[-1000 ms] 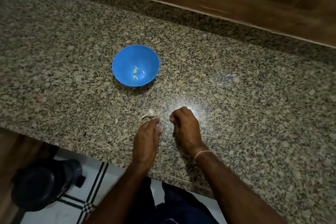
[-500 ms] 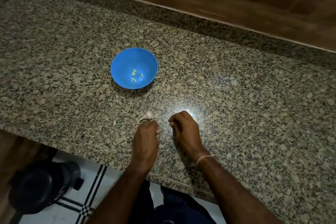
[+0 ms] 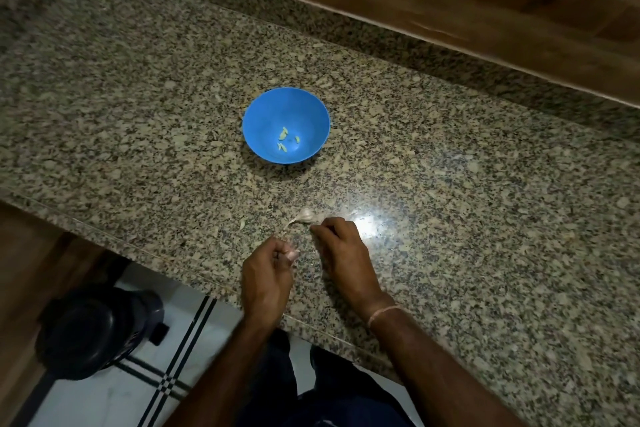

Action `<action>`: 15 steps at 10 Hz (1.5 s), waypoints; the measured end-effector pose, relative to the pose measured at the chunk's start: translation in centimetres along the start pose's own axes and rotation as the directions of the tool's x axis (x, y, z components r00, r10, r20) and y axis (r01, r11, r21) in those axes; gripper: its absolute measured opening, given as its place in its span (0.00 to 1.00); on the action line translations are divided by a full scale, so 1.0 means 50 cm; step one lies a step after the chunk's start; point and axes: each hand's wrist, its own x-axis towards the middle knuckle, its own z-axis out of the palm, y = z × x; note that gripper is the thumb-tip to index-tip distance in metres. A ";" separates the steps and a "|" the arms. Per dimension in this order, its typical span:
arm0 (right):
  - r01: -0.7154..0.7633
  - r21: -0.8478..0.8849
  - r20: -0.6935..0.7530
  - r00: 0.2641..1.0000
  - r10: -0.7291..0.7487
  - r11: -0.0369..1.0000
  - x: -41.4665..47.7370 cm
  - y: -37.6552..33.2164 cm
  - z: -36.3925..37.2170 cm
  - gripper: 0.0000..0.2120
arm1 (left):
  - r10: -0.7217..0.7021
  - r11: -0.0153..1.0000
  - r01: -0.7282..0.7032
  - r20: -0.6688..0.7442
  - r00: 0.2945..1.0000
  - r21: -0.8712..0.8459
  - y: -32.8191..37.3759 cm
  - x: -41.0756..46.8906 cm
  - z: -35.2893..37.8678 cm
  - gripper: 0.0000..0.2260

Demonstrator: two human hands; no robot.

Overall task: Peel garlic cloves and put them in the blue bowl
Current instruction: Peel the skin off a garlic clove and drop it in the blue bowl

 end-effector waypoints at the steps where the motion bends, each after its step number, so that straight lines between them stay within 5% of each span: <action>1: 0.018 0.011 0.079 0.997 -0.019 1.000 -0.035 0.025 -0.016 0.12 | 0.009 1.000 -0.009 0.009 1.000 -0.003 -0.007 -0.005 -0.007 0.13; 2: -0.135 -0.008 -0.042 0.990 0.134 0.991 -0.068 0.059 -0.022 0.17 | 0.012 1.000 -0.012 0.017 1.000 -0.021 -0.013 -0.009 -0.009 0.10; 4: -0.209 -0.008 -0.112 0.972 0.207 0.978 -0.091 0.008 0.011 0.02 | 0.004 1.000 -0.004 0.014 1.000 -0.006 -0.011 -0.007 -0.010 0.08; 5: -0.219 0.085 -0.058 0.973 0.225 0.972 -0.041 -0.019 0.035 0.14 | 0.011 1.000 -0.011 0.018 1.000 -0.002 -0.014 -0.006 -0.014 0.07; 7: -0.304 0.095 -0.110 0.943 0.313 0.948 -0.049 -0.002 0.003 0.14 | -0.011 0.998 0.010 -0.001 1.000 -0.064 -0.014 -0.008 -0.035 0.10; 9: -0.195 0.062 0.017 0.981 0.195 0.979 -0.021 -0.041 0.058 0.15 | -0.054 0.996 0.053 -0.015 0.998 -0.070 -0.023 -0.006 -0.038 0.08; 12: -0.179 0.108 -0.057 0.981 0.185 0.978 -0.044 -0.058 0.063 0.12 | -0.074 0.992 0.067 -0.063 0.995 -0.106 -0.046 0.002 -0.057 0.10; 15: -0.039 -0.367 -0.094 0.996 0.005 0.929 0.018 -0.045 0.095 0.08 | -0.032 0.992 0.030 -0.021 0.999 -0.121 -0.063 0.014 -0.083 0.05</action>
